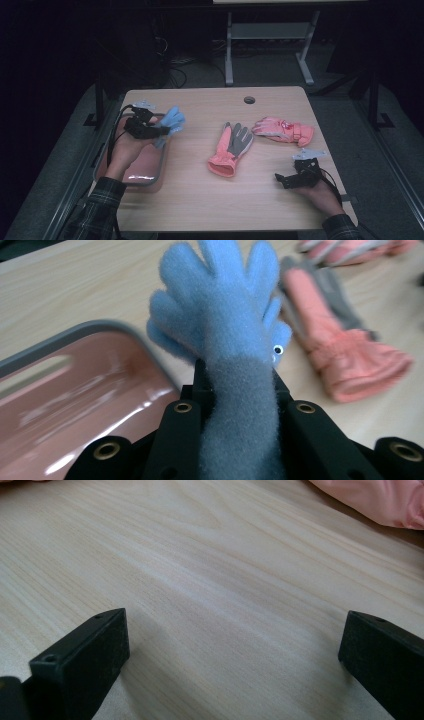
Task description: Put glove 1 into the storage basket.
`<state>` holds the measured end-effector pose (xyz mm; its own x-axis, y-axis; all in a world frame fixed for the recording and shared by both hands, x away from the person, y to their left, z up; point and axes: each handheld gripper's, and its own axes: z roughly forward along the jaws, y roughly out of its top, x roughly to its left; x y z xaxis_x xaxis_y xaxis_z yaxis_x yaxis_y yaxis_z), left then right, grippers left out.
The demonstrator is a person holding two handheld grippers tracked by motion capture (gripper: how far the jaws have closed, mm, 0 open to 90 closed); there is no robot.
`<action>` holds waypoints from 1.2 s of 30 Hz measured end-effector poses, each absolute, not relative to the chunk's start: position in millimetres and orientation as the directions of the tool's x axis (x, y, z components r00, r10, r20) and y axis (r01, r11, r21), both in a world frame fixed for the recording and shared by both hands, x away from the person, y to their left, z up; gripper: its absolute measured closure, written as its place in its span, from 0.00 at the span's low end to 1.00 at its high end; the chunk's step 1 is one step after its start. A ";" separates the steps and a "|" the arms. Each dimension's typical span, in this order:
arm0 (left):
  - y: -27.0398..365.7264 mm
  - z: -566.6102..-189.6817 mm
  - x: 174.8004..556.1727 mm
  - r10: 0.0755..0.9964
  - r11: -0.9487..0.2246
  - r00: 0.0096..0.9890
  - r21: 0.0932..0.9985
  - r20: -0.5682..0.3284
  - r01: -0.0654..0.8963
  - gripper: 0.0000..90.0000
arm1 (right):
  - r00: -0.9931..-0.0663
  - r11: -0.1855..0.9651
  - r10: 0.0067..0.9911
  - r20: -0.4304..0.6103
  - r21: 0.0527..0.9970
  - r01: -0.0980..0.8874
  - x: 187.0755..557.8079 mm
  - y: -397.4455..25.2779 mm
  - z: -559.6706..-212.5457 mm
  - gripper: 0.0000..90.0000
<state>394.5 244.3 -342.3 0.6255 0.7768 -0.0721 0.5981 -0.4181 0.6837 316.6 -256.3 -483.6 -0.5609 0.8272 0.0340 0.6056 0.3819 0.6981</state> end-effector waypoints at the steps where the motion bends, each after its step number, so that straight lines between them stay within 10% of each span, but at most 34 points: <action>1: 249.4 -344.1 396.2 0.787 -0.405 0.612 0.684 -0.076 0.607 0.84 | -0.561 0.382 0.827 0.034 0.698 0.606 316.5 -256.3 -483.5 0.00; 36: 289.3 -434.8 427.9 0.860 -0.377 0.495 0.502 -0.123 0.779 0.73 | -0.561 0.381 0.827 0.035 0.700 0.604 316.4 -256.0 -483.7 0.00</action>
